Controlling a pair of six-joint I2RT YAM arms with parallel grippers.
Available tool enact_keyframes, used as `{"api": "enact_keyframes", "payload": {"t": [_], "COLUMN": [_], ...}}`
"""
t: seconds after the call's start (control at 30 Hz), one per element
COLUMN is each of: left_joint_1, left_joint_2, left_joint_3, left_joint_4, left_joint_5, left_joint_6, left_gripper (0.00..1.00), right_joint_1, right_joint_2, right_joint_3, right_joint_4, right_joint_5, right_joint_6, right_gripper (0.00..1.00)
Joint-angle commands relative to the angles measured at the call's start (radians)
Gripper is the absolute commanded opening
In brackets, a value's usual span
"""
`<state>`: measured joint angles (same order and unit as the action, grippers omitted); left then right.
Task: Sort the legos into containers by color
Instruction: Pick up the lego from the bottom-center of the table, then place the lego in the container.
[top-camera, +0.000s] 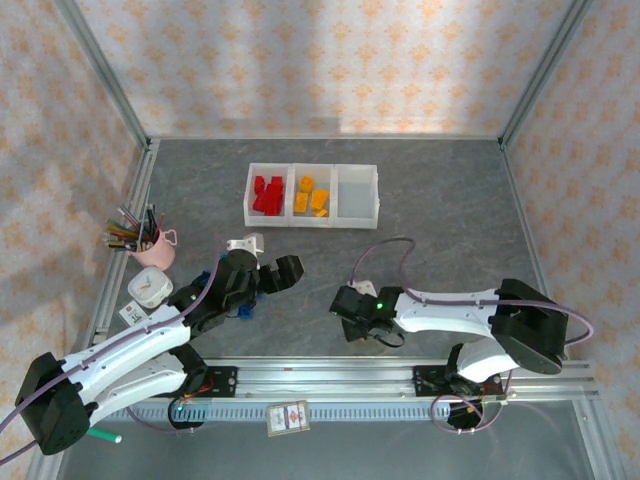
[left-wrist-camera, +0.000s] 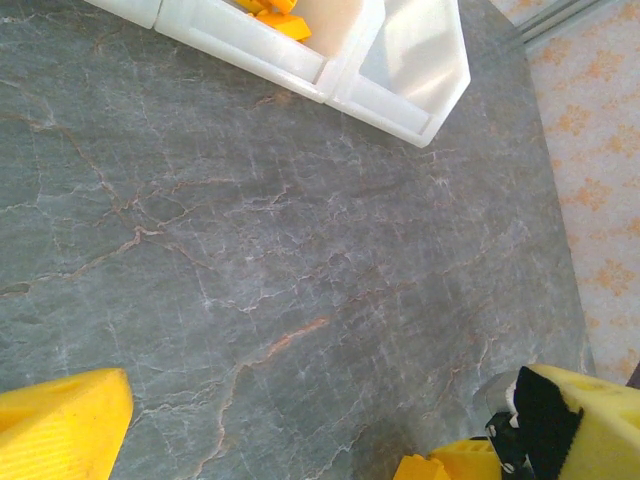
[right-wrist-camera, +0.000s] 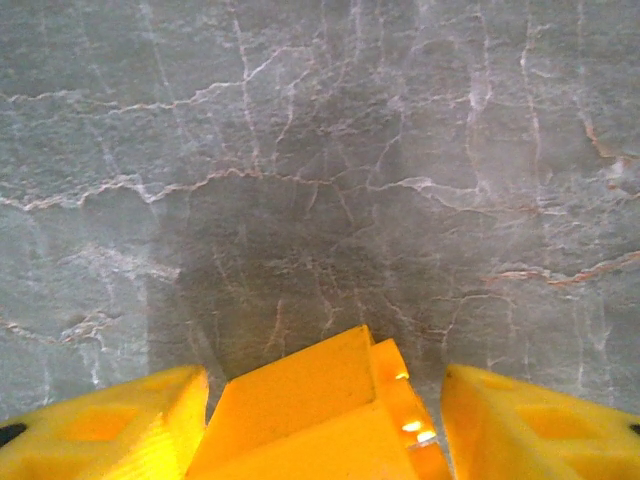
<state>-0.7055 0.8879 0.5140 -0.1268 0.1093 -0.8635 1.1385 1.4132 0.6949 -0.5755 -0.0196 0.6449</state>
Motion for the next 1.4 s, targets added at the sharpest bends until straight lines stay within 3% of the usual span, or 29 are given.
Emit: {"api": "enact_keyframes", "payload": {"t": [0.0,0.23,0.4,0.67,1.0,1.37], "left_joint_1": [-0.007,-0.006,-0.005,0.05,0.182,0.231], "left_joint_2": [0.012,0.002,-0.013,-0.004,0.023,0.074], "left_joint_3": [0.006,0.009,0.033,0.141,0.2,0.227], "left_joint_4": [-0.022,-0.031,-0.07,-0.137,-0.109,-0.057], "left_joint_5": [0.004,-0.017,-0.071,-0.148,-0.128,-0.131], "left_joint_6": [0.009,0.008,0.024,0.096,0.147,0.172], "left_gripper": [0.99,0.99,0.99,0.99,0.99,0.99], "right_joint_1": [0.004,0.005,0.002,-0.14,-0.331,-0.423], "right_joint_2": [0.004,-0.005,-0.019,0.061,0.343,0.663], "right_joint_3": [-0.011,0.016,0.087,0.3,0.641,0.946], "right_joint_4": [0.006,0.012,0.01,0.111,0.277,0.369], "right_joint_5": [0.027,0.045,0.102,0.133,0.143,0.179], "right_joint_6": [0.013,0.0,-0.04,-0.2,-0.348,-0.481], "right_gripper": [0.57,0.46,0.45,0.43,0.41,0.42]}}
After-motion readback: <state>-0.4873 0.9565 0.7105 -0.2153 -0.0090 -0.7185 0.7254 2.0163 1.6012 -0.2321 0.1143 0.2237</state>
